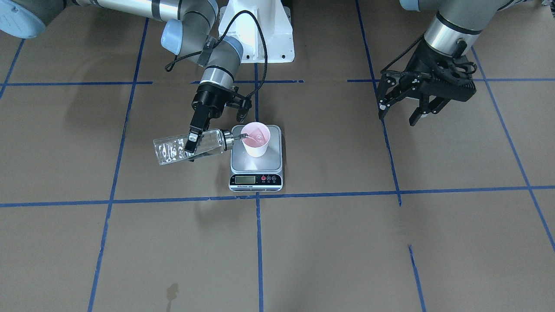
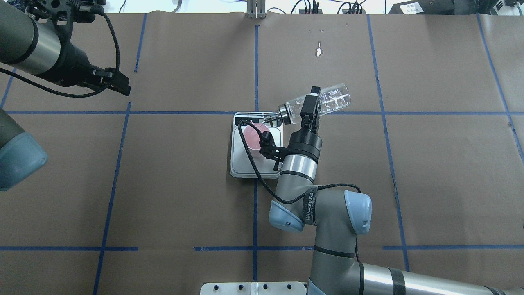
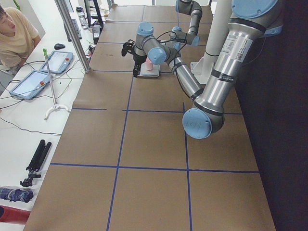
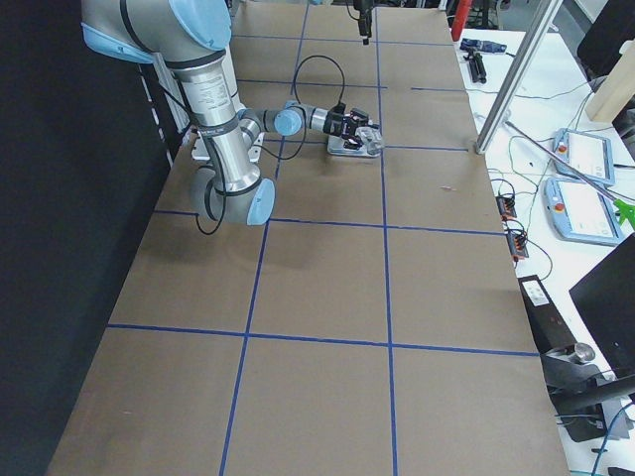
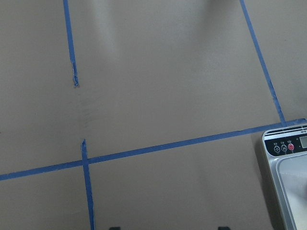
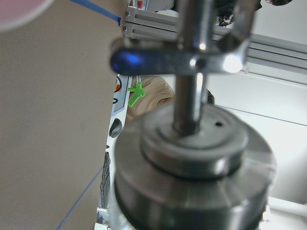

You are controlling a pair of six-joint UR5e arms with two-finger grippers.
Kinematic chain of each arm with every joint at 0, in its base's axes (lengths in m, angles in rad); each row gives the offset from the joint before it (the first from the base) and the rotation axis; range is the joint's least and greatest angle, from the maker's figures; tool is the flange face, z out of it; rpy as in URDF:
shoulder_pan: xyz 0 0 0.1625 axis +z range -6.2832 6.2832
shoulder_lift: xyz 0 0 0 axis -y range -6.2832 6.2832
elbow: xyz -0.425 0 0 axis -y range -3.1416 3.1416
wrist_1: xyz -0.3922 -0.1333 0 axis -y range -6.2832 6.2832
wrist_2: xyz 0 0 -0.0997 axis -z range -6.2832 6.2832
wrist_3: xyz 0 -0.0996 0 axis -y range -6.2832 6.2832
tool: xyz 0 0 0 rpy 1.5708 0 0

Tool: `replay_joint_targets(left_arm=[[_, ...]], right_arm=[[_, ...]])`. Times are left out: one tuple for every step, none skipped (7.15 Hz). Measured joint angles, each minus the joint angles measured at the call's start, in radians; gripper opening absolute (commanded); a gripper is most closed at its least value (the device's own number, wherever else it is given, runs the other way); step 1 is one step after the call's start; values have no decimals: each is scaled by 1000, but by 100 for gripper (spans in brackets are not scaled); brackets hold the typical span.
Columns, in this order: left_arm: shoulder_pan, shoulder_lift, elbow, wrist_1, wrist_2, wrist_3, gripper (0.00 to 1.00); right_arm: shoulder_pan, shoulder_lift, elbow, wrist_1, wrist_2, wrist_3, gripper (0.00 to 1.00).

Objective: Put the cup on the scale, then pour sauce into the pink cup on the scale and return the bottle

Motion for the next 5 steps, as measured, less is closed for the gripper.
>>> replay_joint_targets(left_arm=[[1, 0, 0, 0, 0, 0, 75], [1, 0, 1, 0, 0, 0, 75], [1, 0, 1, 0, 0, 0, 75], [2, 0, 0, 0, 0, 0, 75], [1, 0, 0, 0, 0, 0, 75]], right_arm=[[0, -3, 1, 19, 4, 51, 0], [1, -6, 2, 41, 17, 91, 0], [1, -11, 3, 76, 44, 128, 0], [-1, -23, 3, 122, 78, 181, 0], [-3, -34, 4, 158, 112, 234, 0]])
